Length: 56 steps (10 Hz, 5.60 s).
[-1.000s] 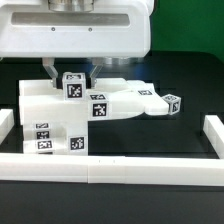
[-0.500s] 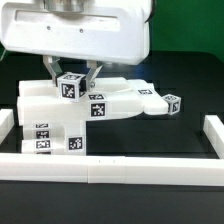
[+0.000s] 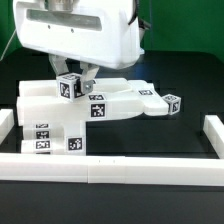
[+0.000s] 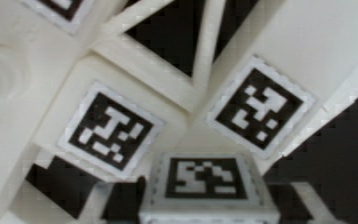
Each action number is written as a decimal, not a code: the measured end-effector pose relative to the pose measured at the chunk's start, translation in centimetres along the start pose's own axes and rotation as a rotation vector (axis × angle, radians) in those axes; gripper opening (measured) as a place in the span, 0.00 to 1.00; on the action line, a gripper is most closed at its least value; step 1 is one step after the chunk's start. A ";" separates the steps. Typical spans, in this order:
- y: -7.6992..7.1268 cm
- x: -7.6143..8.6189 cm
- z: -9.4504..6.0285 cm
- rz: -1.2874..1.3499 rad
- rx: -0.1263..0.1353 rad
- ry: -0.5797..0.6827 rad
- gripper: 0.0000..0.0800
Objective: Assemble chair
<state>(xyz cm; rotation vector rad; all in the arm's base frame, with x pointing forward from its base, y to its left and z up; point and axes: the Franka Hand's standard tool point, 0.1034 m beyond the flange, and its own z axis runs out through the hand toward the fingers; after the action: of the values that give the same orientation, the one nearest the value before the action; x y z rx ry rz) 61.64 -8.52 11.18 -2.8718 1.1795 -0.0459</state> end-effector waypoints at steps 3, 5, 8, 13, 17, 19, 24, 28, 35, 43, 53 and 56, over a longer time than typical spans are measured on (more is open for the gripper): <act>-0.3 -0.1 -0.1 -0.034 -0.001 -0.001 0.78; -0.4 -0.1 -0.2 -0.158 -0.011 0.004 0.80; -0.3 0.0 -0.2 -0.324 -0.011 0.005 0.81; -0.2 0.1 -0.2 -0.674 -0.016 0.004 0.81; 0.3 0.4 -0.2 -0.942 -0.027 0.000 0.81; 0.5 0.5 -0.2 -1.044 -0.040 -0.002 0.81; 1.1 0.9 -0.2 -1.342 -0.066 -0.011 0.80; 1.1 1.0 -0.2 -1.332 -0.066 -0.011 0.35; 1.0 0.8 -0.2 -0.924 -0.063 0.002 0.36; 0.8 0.7 -0.1 -0.361 -0.054 0.022 0.36; 0.2 0.4 -0.1 0.303 -0.015 0.019 0.36; 0.1 0.3 -0.1 0.250 -0.017 0.017 0.60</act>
Offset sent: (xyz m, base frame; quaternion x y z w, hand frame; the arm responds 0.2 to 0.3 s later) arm 0.0016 0.0007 0.0066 -0.0334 -0.0022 -0.0172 0.9993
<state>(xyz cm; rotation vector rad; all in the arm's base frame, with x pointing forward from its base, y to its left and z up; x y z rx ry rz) 61.77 -8.78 11.27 -2.7184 1.5376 -0.0536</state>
